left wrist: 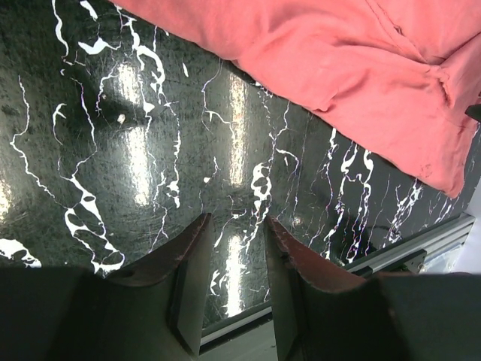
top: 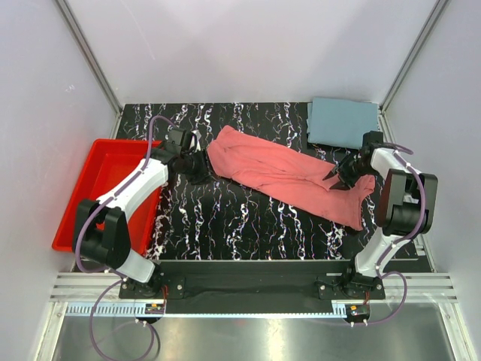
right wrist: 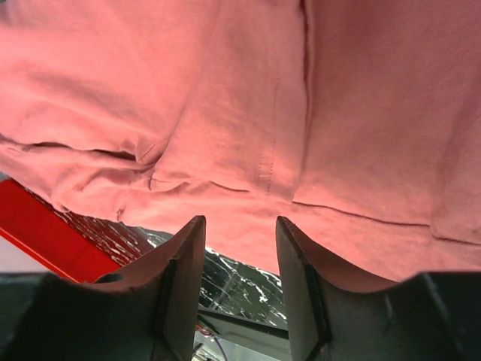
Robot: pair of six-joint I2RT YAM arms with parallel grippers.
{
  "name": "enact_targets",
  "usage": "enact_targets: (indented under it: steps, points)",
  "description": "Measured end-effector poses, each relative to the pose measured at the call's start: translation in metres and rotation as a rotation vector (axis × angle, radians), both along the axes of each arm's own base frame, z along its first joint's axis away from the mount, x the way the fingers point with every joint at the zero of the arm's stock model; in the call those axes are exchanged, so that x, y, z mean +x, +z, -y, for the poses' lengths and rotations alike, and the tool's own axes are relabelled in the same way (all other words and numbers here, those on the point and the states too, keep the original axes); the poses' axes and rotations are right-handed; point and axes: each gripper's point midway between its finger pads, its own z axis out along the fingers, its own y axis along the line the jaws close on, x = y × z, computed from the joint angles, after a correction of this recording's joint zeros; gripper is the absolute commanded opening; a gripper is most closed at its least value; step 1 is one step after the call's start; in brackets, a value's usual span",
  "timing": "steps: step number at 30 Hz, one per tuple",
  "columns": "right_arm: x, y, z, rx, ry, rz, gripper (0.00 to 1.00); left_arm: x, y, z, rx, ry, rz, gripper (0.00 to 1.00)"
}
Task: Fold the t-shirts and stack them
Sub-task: Fold the tshirt
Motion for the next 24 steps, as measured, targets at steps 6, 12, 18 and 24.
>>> enact_targets:
  steps: [6,12,18,24]
  points:
    - [-0.002,-0.009,0.004,-0.026,-0.013,-0.021,0.48,-0.001,0.000,0.001,-0.005,-0.004,-0.004,0.38]
    - [-0.006,-0.016,0.005,-0.031,-0.019,-0.039,0.46,-0.001,0.001,0.001,-0.008,-0.006,-0.004,0.38]
    - [-0.003,-0.029,0.005,-0.026,-0.027,-0.060,0.38,-0.002,0.001,0.002,-0.014,-0.011,-0.006,0.38]
    - [-0.002,-0.040,0.006,-0.022,-0.036,-0.084,0.16,-0.002,0.002,0.003,-0.012,-0.020,-0.001,0.38]
